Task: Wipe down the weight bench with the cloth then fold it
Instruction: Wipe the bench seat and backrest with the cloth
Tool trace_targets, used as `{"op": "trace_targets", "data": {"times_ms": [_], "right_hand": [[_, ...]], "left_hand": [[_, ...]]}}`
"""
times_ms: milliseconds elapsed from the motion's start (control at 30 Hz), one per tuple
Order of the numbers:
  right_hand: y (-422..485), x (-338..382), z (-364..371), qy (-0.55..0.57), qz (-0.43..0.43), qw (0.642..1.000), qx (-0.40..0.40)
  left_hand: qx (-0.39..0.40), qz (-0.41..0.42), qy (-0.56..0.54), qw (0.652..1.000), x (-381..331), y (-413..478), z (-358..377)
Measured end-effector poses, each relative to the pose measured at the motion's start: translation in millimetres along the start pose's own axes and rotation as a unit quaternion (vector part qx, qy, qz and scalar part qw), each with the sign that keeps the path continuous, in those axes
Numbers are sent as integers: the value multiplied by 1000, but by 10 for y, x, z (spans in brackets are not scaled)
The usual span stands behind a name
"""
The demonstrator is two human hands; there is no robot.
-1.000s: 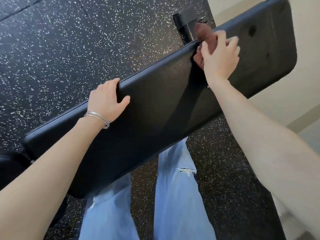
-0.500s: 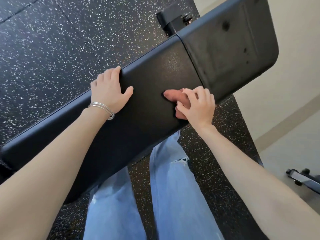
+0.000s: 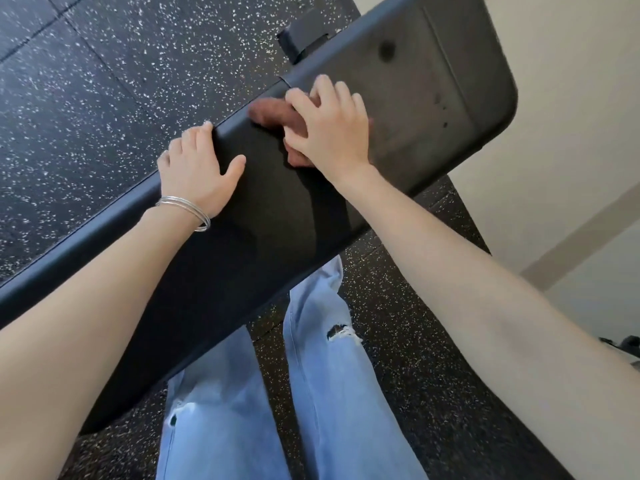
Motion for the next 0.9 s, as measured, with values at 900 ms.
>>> {"op": "trace_targets", "data": {"times_ms": [900], "right_hand": [[388, -250, -68, 6, -52, 998, 27]], "left_hand": [[-8, -49, 7, 999, -447, 159, 66]]}}
Point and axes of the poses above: each hand's wrist, its own y-axis towards the middle knuckle, its own z-axis out of the palm, x = y × z, the point moved 3 cm from there along y, towards the middle knuckle, and after that the axes turned 3 degrees about x, right-handed, at the moved point
